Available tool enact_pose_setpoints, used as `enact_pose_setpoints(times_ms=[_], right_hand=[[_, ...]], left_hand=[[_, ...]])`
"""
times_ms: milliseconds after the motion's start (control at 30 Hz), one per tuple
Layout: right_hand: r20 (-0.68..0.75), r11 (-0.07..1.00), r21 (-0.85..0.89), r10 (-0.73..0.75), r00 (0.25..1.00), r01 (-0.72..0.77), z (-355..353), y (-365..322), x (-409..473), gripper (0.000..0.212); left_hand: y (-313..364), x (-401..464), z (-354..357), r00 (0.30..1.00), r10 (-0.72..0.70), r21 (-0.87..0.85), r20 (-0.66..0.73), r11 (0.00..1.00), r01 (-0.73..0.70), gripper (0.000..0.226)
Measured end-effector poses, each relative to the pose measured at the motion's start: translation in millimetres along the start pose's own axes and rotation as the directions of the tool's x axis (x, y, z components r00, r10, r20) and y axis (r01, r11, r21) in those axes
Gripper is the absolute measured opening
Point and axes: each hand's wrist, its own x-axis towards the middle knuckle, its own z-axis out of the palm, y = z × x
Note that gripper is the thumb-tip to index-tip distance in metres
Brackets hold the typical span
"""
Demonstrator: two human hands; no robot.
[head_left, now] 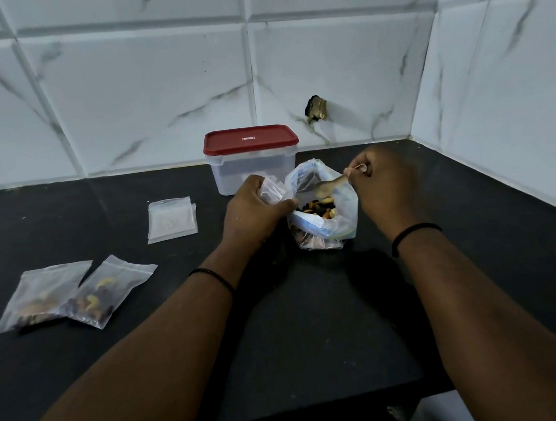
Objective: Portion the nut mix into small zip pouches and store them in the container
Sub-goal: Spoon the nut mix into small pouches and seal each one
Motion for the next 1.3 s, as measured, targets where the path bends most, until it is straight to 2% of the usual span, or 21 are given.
enact_pose_setpoints(times_ms=[67, 200, 367, 467, 533, 633, 733, 933, 1133, 1300], right_hand=[[0.049, 0.999, -0.037, -0.019, 0.999, 0.021, 1, -4, -1, 0.007], [0.121, 0.998, 0.066, 0.008, 0.993, -0.016, 0, -10, -3, 0.010], [0.212, 0.942, 0.278, 0.132, 0.968, -0.190, 0, -13, -4, 0.012], [0.254, 0.908, 0.327, 0.182, 0.950, -0.261, 1, -16, -6, 0.014], [0.285, 0.863, 0.364, 0.255, 0.924, -0.350, 1, -18, -8, 0.015], [0.368, 0.743, 0.413, 0.394, 0.842, -0.527, 2, -19, -6, 0.016], [0.432, 0.666, 0.429, 0.441, 0.786, -0.610, 1, -17, -3, 0.018], [0.454, 0.584, 0.465, 0.488, 0.745, -0.666, 0, -16, -1, 0.017], [0.424, 0.490, 0.558, 0.525, 0.738, -0.670, -4, -8, 5, 0.021], [0.420, 0.414, 0.642, 0.515, 0.747, -0.646, -7, -11, 5, 0.020]], left_hand=[[0, -1, 0, 1.000, -0.004, 0.012, 0.001, 1.000, 0.004, 0.047], [0, -1, 0, 1.000, 0.001, 0.020, 0.002, 1.000, -0.001, 0.048], [1, 0, 0, 1.000, 0.001, 0.027, 0.003, 1.000, -0.001, 0.045], [1, 0, 0, 1.000, -0.011, 0.023, 0.006, 1.000, 0.011, 0.045], [0, 1, 1, 1.000, -0.014, 0.016, 0.006, 1.000, 0.014, 0.044], [0, 1, 1, 1.000, -0.015, 0.013, 0.001, 1.000, 0.015, 0.045], [1, 0, 1, 1.000, -0.022, 0.004, -0.005, 1.000, 0.022, 0.047], [1, 1, 1, 1.000, -0.014, -0.003, -0.010, 1.000, 0.014, 0.045], [1, -1, 0, 1.000, -0.002, -0.052, -0.022, 0.999, 0.001, 0.041], [0, 0, -1, 0.999, -0.003, -0.068, -0.046, 0.998, 0.000, 0.046]])
